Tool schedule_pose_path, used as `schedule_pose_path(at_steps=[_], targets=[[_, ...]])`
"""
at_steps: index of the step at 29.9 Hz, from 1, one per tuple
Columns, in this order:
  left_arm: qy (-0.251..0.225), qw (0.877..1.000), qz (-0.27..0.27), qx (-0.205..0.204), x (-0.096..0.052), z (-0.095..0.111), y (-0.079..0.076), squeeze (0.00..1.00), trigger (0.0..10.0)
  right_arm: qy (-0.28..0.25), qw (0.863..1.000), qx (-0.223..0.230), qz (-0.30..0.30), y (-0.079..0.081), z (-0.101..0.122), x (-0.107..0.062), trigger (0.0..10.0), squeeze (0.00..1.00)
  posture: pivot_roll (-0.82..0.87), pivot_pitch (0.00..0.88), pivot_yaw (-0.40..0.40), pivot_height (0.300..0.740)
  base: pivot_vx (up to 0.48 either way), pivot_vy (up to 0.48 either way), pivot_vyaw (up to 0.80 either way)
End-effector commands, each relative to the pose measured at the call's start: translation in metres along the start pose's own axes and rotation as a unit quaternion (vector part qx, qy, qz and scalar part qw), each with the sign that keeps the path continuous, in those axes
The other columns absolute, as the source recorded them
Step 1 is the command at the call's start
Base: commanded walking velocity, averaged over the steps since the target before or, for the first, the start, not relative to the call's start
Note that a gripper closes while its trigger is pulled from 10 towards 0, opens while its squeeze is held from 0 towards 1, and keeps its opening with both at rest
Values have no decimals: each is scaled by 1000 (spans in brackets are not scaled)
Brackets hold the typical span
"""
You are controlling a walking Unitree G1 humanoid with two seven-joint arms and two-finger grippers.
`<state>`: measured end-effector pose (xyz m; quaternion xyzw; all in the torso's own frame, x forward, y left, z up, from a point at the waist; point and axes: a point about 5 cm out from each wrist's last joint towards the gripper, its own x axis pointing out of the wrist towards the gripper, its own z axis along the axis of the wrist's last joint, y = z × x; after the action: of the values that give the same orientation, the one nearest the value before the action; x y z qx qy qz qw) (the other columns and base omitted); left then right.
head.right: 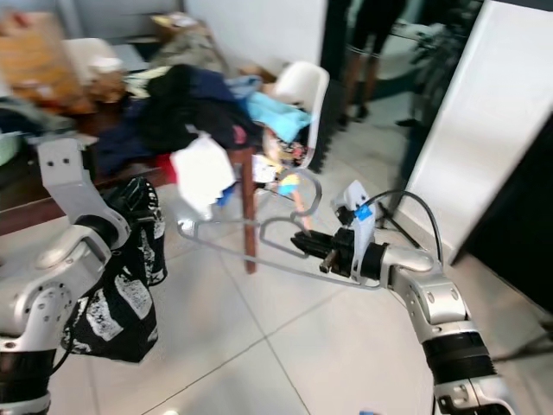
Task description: Hang hanger
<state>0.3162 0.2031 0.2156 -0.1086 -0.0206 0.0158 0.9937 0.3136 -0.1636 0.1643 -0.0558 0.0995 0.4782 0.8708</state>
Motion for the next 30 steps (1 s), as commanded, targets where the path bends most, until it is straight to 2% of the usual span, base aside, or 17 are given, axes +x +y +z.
schedule_pose_path(at_steps=[1, 8, 18, 20, 24, 30], targets=[[-22, 1000, 18, 3, 3, 7, 1, 0, 10000, 20, 999, -17, 26, 9, -2, 4, 10000, 0, 3, 0, -35, 740, 0, 0, -800], [-36, 996, 81, 16, 6, 13, 20, 0, 10000, 65, 995, -28, 76, 25, -12, 6, 10000, 0, 6, 0, -38, 740, 0, 0, -800], [-45, 988, 145, 38, 6, 16, 41, 0, 10000, 79, 992, -24, 94, 35, -13, 10, 10000, 0, 3, 0, -36, 740, 0, 0, 0], [-46, 987, 149, 37, 7, 16, 41, 0, 10000, 79, 992, -22, 92, 36, -12, 11, 10000, 0, 3, 0, -36, 740, 0, 0, 0], [-53, 983, 171, 36, 10, 17, 37, 0, 10000, 91, 994, 11, 61, 39, -12, 21, 10000, 0, -6, 0, -27, 740, 0, 0, 0], [-53, 981, 185, 36, 13, 15, 35, 0, 10000, 106, 992, 21, 66, 47, -13, 23, 10000, 0, -12, 0, -23, 740, 0, 0, 0]])
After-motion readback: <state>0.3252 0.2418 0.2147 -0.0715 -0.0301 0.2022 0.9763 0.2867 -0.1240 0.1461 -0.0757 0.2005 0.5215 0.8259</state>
